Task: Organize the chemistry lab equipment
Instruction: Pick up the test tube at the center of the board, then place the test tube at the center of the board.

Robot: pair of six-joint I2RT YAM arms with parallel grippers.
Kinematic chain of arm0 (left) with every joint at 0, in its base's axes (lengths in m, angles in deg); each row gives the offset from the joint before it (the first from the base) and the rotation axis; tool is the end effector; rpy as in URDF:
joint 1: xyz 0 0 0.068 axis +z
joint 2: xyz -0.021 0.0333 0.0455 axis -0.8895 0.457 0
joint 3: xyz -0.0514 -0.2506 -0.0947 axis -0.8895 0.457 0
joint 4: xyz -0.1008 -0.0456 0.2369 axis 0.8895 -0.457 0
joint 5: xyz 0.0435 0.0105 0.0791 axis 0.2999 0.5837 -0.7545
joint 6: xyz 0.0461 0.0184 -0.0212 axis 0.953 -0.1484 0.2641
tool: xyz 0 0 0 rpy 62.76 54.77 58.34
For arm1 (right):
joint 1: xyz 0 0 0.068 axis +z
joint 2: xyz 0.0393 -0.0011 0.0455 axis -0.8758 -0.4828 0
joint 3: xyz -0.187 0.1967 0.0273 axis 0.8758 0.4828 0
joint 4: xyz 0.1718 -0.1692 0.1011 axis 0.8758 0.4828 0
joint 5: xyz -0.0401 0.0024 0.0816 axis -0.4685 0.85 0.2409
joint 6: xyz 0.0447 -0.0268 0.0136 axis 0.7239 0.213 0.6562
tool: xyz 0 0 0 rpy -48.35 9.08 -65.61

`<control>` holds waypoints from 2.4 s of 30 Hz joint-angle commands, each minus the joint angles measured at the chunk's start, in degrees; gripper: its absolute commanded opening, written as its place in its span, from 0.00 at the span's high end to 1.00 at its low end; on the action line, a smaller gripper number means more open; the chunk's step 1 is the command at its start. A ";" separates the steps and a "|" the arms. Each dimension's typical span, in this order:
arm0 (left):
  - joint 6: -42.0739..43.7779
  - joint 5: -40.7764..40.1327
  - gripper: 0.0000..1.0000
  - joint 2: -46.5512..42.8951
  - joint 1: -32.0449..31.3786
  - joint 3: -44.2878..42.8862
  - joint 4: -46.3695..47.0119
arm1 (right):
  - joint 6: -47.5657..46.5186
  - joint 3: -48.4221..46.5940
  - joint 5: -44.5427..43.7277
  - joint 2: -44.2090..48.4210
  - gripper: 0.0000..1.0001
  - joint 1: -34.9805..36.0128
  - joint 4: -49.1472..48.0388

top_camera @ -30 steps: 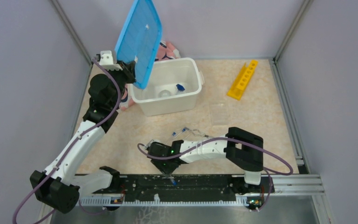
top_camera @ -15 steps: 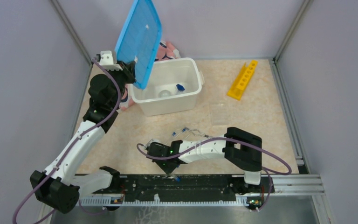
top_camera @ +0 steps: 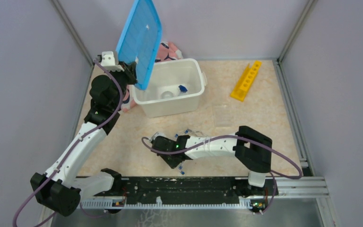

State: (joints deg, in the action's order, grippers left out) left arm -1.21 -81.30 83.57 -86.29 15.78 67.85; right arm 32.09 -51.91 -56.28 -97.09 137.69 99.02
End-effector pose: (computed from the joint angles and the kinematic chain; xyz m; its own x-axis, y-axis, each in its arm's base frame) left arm 0.2357 -0.0923 0.4126 0.1304 -0.1962 -0.9719 0.1692 0.9702 -0.1732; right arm 0.0879 0.3437 0.1767 -0.6034 -0.6914 -0.3974 -0.7621 0.6466 0.0321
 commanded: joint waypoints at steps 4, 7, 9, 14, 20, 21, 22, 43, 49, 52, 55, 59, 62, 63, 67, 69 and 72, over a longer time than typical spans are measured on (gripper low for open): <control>1.11 -0.72 1.00 -0.30 -0.30 -2.32 2.34 | -3.97 -6.02 -4.29 7.26 0.94 -7.93 1.03; 1.06 -0.67 1.00 -0.06 -0.33 -2.34 2.32 | -4.87 -5.57 -4.34 8.89 0.94 -12.15 0.36; 1.11 -0.59 1.00 0.23 -0.33 -2.42 2.40 | -5.53 -4.92 -4.52 9.86 0.94 -15.61 -0.24; 1.02 -0.32 1.00 0.77 -0.30 -2.26 2.67 | -7.39 -3.18 -6.20 10.73 0.94 -23.31 -1.80; 1.29 -0.12 1.00 0.91 -0.28 -2.35 2.75 | -8.93 -1.95 -6.11 10.77 0.94 -30.92 -3.11; 1.41 -0.05 1.00 0.91 -0.33 -2.34 2.76 | -9.12 -1.78 -6.20 10.77 0.94 -31.89 -3.53; 1.46 0.01 1.00 0.95 -0.31 -2.30 2.80 | -9.31 -1.78 -6.34 10.64 0.94 -32.84 -3.75; 0.35 1.95 1.00 2.57 -0.29 -2.34 2.44 | -9.20 2.37 -6.38 4.59 0.88 -44.52 -11.89; 1.28 1.30 1.00 2.57 -0.32 -1.29 2.56 | -8.37 2.90 -5.47 2.17 0.82 -46.11 -13.61; 1.83 1.18 1.00 2.54 -0.33 -0.95 2.82 | -7.90 3.41 -5.04 1.53 0.78 -46.48 -14.12; 2.44 0.86 1.00 2.45 -0.28 -0.85 3.08 | -7.55 3.97 -4.76 1.32 0.74 -46.65 -14.73; 2.69 0.93 1.00 2.58 -0.33 -0.87 3.11 | -7.43 3.98 -4.69 1.45 0.68 -46.93 -14.60; 2.65 0.74 1.00 2.50 -0.32 -0.77 3.11 | -7.71 4.20 -4.93 3.41 0.65 -46.93 -14.62; 2.69 0.73 1.00 2.47 -0.33 -0.77 3.11 | -8.03 4.48 -5.09 4.65 0.64 -46.98 -14.72; 2.86 0.70 1.00 2.51 -0.29 -0.85 3.34 | -9.97 5.57 -4.56 10.41 0.63 -46.81 -14.21; 2.95 0.71 1.00 2.60 -0.30 -0.85 3.45 | -11.80 5.59 -3.61 11.93 0.63 -46.08 -12.53; 3.27 1.09 1.00 2.80 -0.33 -0.93 3.72 | -15.35 4.89 -3.83 12.65 0.62 -43.83 -8.58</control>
State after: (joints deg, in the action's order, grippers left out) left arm 1.02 -80.21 86.34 -86.29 15.65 67.74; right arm 21.51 -45.81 -60.43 -88.52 91.79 86.89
